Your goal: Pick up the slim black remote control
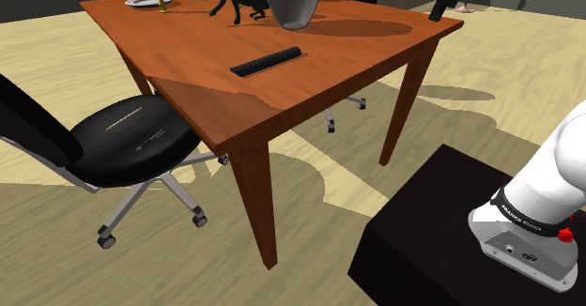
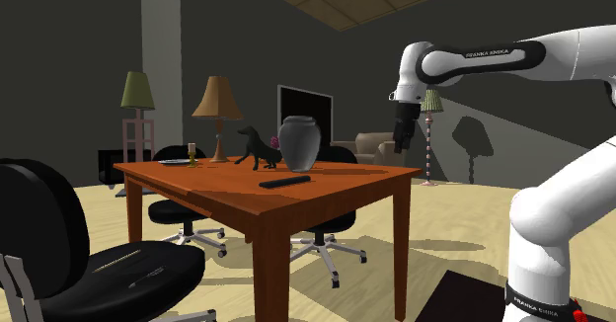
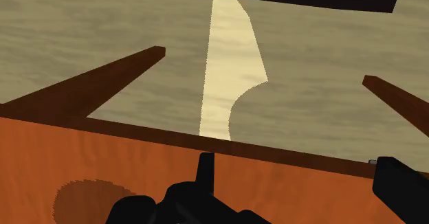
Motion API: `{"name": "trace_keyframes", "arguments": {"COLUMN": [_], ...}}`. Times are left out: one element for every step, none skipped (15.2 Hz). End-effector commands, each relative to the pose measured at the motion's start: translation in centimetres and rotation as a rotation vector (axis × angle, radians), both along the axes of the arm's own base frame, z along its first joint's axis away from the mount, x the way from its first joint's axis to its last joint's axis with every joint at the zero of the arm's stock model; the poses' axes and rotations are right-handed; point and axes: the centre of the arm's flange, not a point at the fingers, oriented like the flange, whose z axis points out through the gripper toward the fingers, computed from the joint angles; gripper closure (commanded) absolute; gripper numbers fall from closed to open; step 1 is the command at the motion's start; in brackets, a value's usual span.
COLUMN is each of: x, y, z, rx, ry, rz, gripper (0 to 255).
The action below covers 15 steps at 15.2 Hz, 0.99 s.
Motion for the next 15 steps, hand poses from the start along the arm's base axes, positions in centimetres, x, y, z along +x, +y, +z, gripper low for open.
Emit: {"name": "trace_keyframes", "arguments": {"x": [0.0,1.4,2.8,4.1,5.5,6.8,8.1,9.4,10.7,12.0,13.2,14.4,15.6,16.7,17.8], "y": [0.0,0.1,0.3,0.5,0.7,1.1,1.5,1.9,2.4,3.0,3.6,4.3,5.0,5.8,6.6], "z": [0.0,0.0,0.0,0.0,-0.1,-0.1,-0.2,-0.3,-0.4,-0.5,-0.6,-0.7,-0.8,-0.9,-1.1], "rx": [0.000,0.000,0.000,0.001,0.001,0.001,0.001,0.001,0.002,0.002,0.002,0.002,0.002,0.002,0.003], "ry": [0.000,0.009,0.017,0.026,0.035,0.044,0.052,0.061,0.070,0.079,0.087,0.096,0.105,0.114,0.122], "rz": [0.000,0.044,0.088,0.132,0.176,0.220,0.264,0.308,0.352,0.397,0.441,0.485,0.529,0.573,0.617], "gripper": [0,0,0,0,0,0,0,0,0,0,0,0,0,0,0]}}
